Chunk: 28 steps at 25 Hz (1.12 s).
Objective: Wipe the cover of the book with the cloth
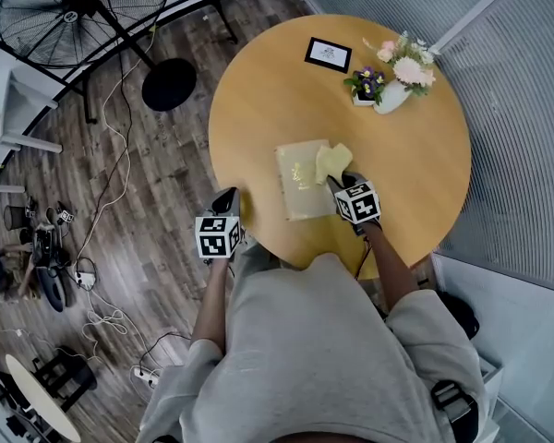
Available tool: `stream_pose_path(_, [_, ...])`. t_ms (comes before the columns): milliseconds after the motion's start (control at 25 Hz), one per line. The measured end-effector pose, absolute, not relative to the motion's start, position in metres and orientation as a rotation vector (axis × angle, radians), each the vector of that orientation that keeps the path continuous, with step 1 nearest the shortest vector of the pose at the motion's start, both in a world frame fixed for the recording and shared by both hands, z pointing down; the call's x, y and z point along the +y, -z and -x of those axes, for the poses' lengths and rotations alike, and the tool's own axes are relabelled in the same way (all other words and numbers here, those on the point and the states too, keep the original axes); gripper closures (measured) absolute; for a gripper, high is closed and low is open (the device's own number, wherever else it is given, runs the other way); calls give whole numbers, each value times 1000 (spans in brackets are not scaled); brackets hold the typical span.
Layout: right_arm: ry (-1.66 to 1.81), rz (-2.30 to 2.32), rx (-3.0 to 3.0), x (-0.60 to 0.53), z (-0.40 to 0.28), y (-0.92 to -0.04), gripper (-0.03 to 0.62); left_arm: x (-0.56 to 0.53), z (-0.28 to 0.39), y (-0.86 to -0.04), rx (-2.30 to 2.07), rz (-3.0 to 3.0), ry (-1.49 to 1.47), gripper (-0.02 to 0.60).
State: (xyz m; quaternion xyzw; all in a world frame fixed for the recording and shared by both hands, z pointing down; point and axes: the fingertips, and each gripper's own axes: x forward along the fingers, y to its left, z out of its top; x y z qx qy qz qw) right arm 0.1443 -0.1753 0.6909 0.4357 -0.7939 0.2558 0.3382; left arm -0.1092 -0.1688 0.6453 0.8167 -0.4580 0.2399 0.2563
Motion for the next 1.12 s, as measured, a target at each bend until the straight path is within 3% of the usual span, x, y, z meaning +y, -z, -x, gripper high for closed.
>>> stream_pose_path(1120, [-625,-1343,-2026,-168,-191,-658,534,-167,97,-644,-1204,-2252,-656,575])
